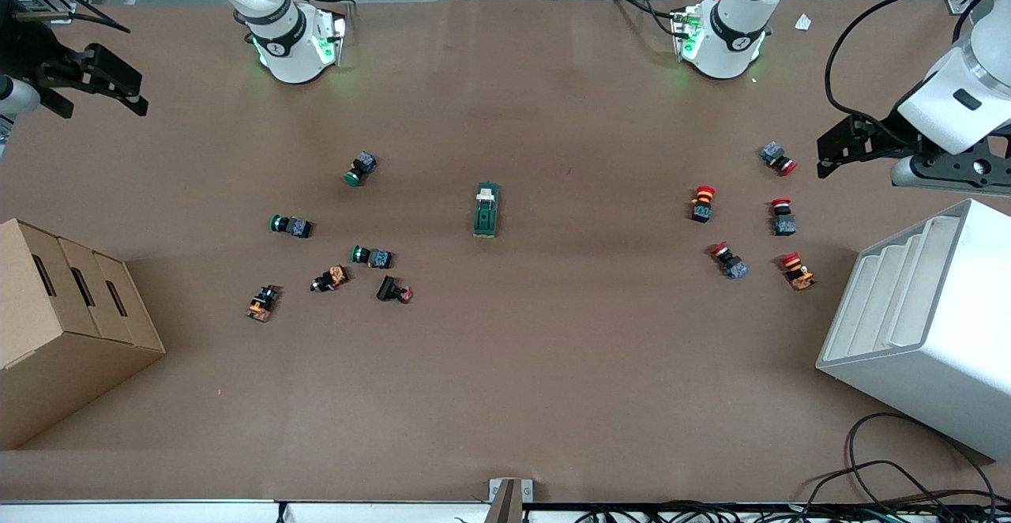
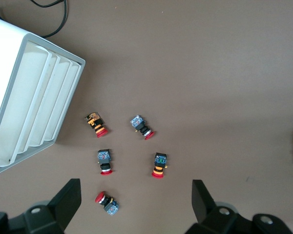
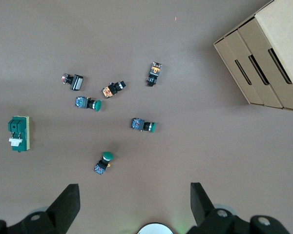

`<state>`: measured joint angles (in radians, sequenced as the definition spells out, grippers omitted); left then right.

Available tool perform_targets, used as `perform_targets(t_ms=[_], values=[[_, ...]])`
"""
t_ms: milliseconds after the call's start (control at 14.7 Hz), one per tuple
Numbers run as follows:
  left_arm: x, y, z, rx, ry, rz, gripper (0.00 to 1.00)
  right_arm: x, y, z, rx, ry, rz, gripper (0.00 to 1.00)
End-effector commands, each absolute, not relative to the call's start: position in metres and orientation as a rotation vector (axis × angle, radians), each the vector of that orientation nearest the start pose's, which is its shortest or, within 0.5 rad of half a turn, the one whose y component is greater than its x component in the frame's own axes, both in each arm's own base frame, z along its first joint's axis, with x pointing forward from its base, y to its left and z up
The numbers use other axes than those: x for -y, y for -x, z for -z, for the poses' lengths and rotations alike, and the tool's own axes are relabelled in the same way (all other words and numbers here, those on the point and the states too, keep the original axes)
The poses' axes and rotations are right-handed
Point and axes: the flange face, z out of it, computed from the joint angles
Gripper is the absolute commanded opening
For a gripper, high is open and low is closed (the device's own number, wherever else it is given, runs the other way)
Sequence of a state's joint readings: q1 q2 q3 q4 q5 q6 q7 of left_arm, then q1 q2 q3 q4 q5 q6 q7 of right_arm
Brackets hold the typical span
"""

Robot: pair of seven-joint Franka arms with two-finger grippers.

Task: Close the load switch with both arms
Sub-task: 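Move the left gripper over the green load switch and lower it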

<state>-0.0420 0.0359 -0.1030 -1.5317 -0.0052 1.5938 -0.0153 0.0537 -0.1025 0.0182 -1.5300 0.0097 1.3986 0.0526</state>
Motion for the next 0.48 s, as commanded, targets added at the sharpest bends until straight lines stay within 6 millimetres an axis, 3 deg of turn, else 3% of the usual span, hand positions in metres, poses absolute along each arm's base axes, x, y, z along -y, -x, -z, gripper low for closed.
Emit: perform_targets(t_ms=[0,273,341,409], values=[[0.073,-0.566,-0.63,-0.199,3.126,0.04,1.0,-0.038,-0.492,-0.684,0.023,3.126,-0.028,1.0],[0.078,-0.564,-0.632,-0.213,3.122,0.043,1.0,-0.038,-0.492,-0.684,0.025,3.128,-0.028,1.0],[0.085,-0.564,-0.63,-0.225,3.124,0.04,1.0,-0.038,-0.492,-0.684,0.025,3.128,-0.028,1.0],[0.105,-0.562,-0.628,-0.275,3.121,0.041,1.0,-0.038,-0.492,-0.684,0.025,3.128,-0.028,1.0]])
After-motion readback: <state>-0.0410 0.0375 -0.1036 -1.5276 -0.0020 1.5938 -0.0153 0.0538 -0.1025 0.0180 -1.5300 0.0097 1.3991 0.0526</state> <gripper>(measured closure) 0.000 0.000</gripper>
